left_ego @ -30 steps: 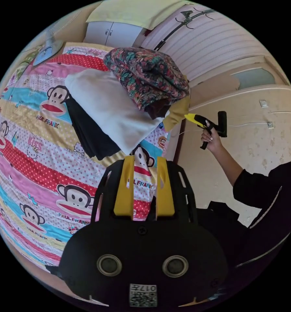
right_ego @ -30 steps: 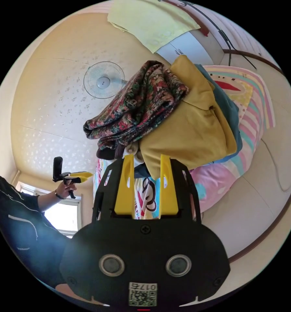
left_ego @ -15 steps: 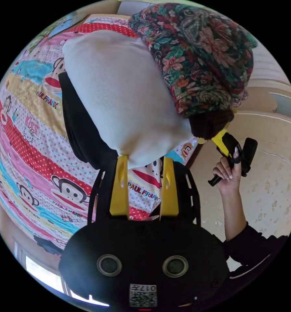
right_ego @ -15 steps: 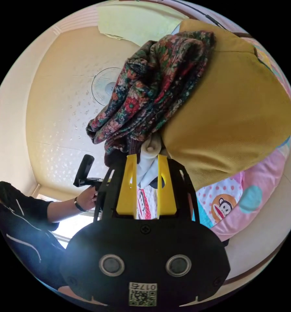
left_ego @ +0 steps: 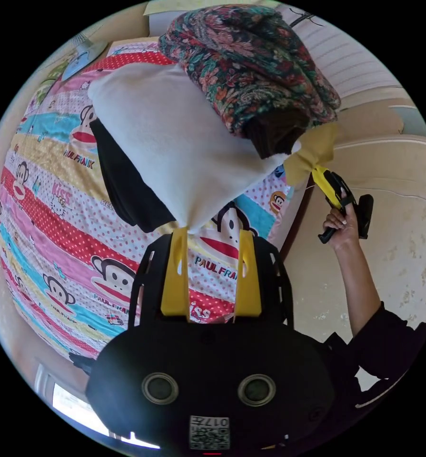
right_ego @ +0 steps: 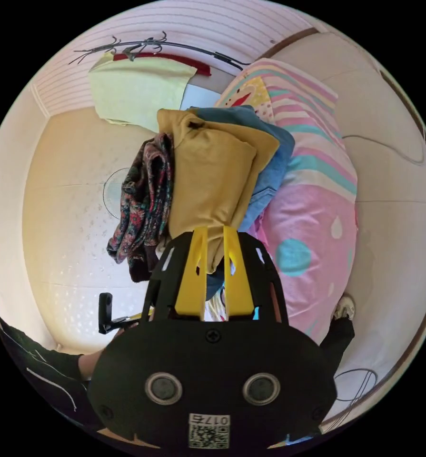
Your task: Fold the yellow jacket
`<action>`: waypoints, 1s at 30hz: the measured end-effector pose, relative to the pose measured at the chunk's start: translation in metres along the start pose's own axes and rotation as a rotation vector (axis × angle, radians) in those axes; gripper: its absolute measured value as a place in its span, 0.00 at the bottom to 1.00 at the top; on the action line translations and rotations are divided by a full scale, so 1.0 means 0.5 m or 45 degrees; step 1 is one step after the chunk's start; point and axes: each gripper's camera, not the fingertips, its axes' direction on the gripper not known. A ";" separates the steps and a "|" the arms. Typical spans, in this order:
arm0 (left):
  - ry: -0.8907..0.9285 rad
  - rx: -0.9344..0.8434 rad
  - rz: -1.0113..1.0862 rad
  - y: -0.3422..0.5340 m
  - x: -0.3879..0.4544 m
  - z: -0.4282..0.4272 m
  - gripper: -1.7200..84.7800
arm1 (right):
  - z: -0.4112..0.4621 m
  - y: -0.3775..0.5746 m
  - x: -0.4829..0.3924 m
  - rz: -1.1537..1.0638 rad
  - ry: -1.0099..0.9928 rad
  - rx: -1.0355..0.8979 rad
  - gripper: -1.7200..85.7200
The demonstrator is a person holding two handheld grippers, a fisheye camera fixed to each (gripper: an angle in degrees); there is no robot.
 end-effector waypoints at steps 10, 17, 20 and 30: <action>0.187 -0.239 -0.026 0.048 -0.004 0.115 0.14 | 0.022 0.037 0.009 0.052 -0.178 0.031 0.12; 0.201 -0.227 0.031 0.057 -0.044 0.153 0.14 | 0.028 0.047 -0.026 -0.209 -0.634 -0.056 0.06; 0.243 -0.169 0.011 0.059 -0.083 0.155 0.14 | 0.001 0.046 -0.024 -0.286 -0.871 -0.076 0.06; 0.407 0.167 0.156 0.140 -0.172 0.146 0.14 | -0.041 0.136 -0.177 -0.789 -0.986 -0.311 0.03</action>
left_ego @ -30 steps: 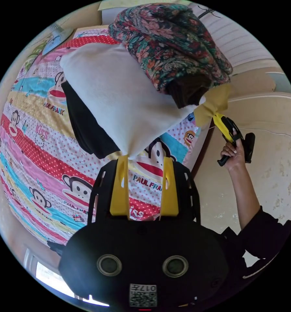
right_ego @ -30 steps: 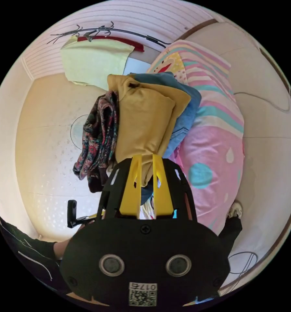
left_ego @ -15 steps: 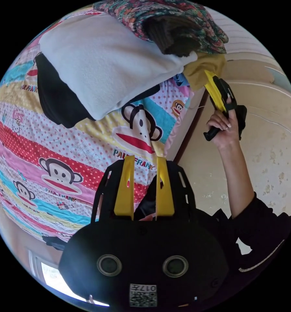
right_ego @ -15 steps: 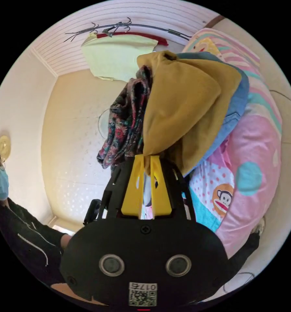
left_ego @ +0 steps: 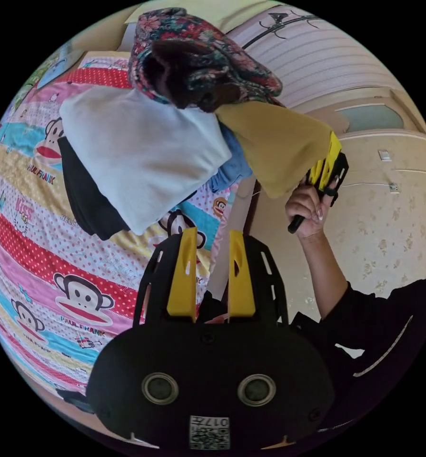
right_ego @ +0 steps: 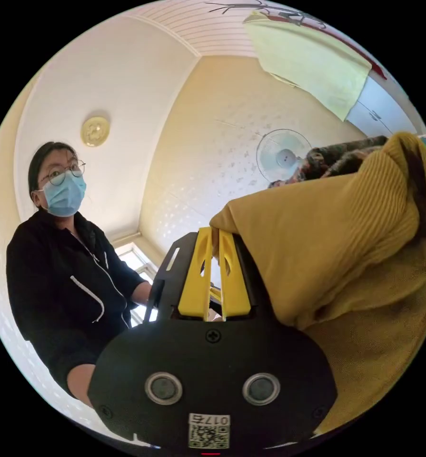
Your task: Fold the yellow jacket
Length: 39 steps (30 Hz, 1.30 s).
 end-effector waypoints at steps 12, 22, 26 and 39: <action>0.136 0.306 0.083 0.271 -0.176 -0.031 0.14 | 0.205 0.118 -0.143 -0.212 -0.359 -0.206 0.04; 0.589 0.946 0.178 0.944 -0.327 -0.161 0.21 | 0.459 0.239 -0.460 -0.719 -0.542 -0.447 0.04; 0.581 1.239 0.245 1.225 -0.366 -0.213 0.26 | 0.582 0.336 -0.584 -0.870 -0.623 -0.443 0.04; 0.172 1.982 0.203 1.930 -0.556 -0.160 0.32 | 0.868 0.558 -0.689 -0.783 -1.317 -0.174 0.05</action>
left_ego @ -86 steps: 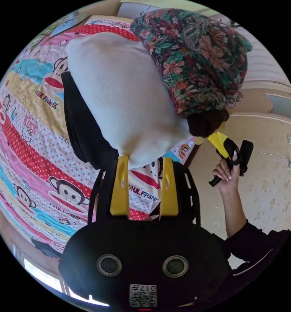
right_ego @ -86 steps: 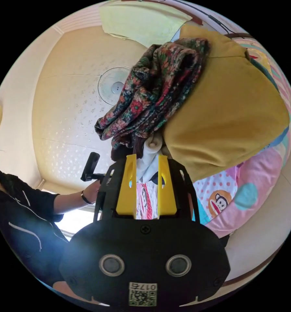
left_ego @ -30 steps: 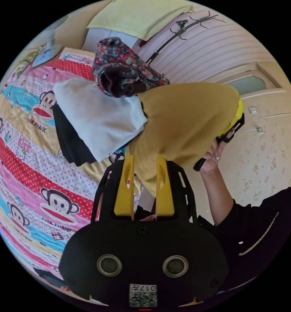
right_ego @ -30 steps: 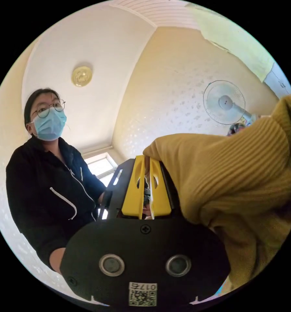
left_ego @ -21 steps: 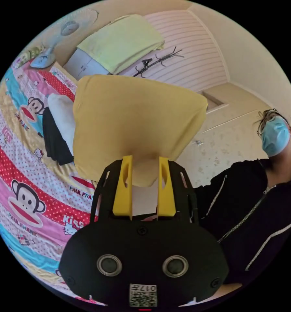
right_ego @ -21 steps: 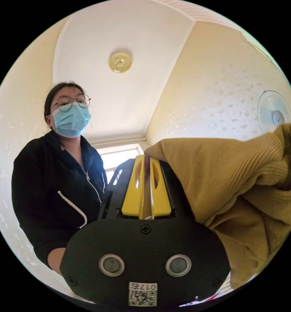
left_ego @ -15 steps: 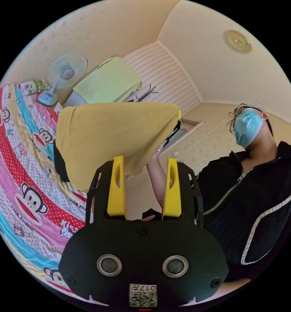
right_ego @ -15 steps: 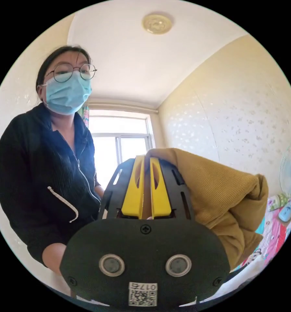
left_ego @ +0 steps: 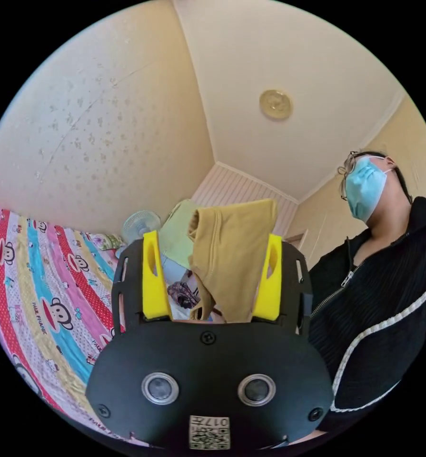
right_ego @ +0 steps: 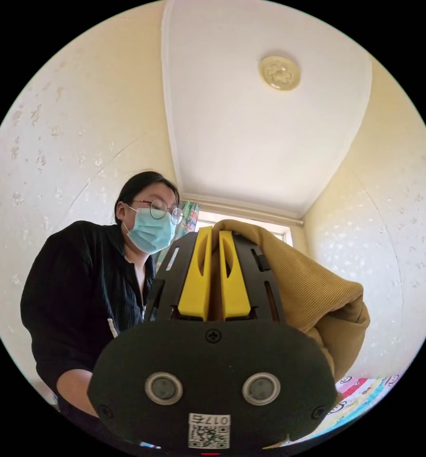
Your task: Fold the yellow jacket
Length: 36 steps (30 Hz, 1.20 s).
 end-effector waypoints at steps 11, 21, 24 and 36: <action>0.864 -0.065 -0.312 0.117 -0.183 -0.090 0.11 | 0.171 0.274 0.195 0.409 0.610 -0.215 0.06; 1.029 0.379 -0.447 0.118 -0.351 -0.216 0.11 | 0.259 0.516 0.249 0.570 0.928 -0.946 0.12; 1.156 0.367 -0.449 0.086 -0.365 -0.181 0.11 | 0.255 0.549 0.231 0.549 0.803 -0.764 0.14; 0.114 0.532 -0.179 0.096 -0.235 -0.107 0.11 | 0.525 0.671 0.165 -0.096 0.914 -0.831 0.26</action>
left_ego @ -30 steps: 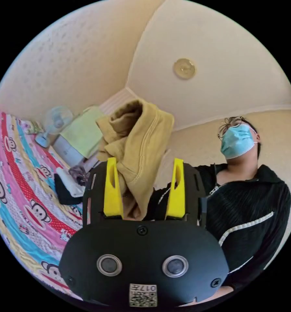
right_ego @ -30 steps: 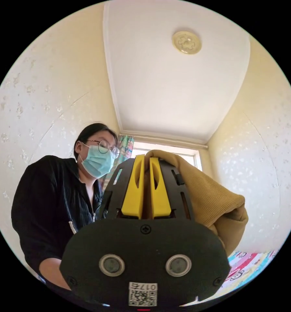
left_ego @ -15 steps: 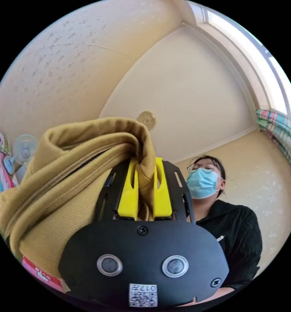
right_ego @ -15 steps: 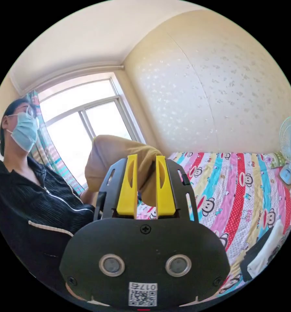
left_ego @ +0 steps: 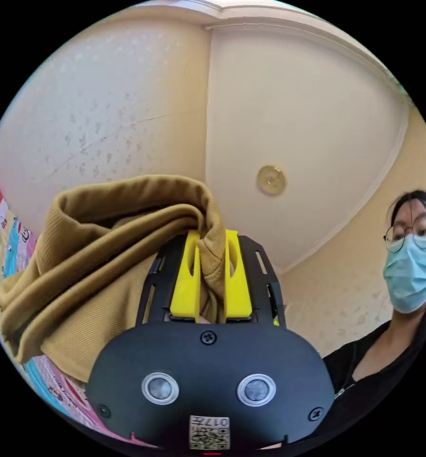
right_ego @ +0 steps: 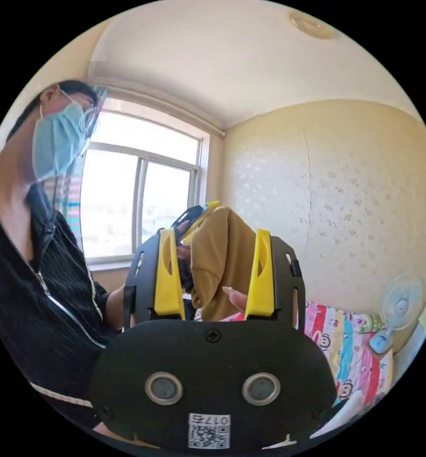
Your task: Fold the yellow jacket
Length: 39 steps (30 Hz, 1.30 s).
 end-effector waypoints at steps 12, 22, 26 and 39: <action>-0.212 -0.078 -0.035 0.106 -0.001 0.029 0.11 | 0.219 0.077 -0.194 -0.574 0.463 -0.469 0.13; -0.226 -0.127 -0.027 0.145 0.016 0.087 0.11 | 0.279 0.113 -0.243 -0.627 0.610 -0.527 0.12; -0.244 -0.136 0.002 0.162 0.026 0.111 0.11 | 0.264 0.113 -0.221 -0.541 0.554 -0.479 0.07; 0.282 -1.111 0.075 0.172 -0.003 0.308 0.20 | 0.127 -0.032 -0.070 -0.091 0.726 -0.032 0.05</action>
